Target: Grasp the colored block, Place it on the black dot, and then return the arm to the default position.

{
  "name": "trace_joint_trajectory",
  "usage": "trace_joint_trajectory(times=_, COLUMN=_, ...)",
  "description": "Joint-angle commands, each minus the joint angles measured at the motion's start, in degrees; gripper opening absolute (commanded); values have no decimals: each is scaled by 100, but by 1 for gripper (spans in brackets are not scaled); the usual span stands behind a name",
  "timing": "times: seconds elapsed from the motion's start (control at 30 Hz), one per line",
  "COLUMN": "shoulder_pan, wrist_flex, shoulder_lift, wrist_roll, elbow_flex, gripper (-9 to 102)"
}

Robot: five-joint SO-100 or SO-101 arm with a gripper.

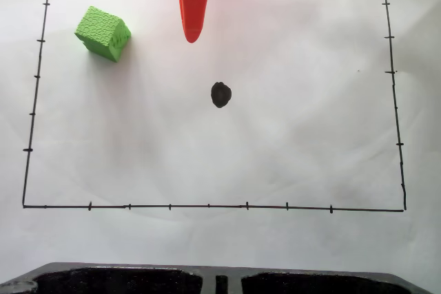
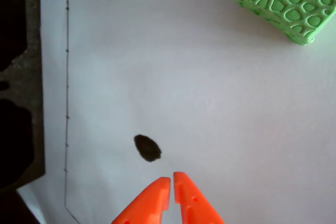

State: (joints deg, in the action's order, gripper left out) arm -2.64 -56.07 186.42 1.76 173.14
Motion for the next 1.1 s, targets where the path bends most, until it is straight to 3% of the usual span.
trace_joint_trajectory(times=0.0, shoulder_pan=18, wrist_flex=79, shoulder_lift=88, wrist_roll=70, elbow_flex=-26, gripper=0)
trace_joint_trajectory(times=1.07, shoulder_pan=-53, wrist_flex=79, shoulder_lift=88, wrist_roll=0, elbow_flex=-26, gripper=0)
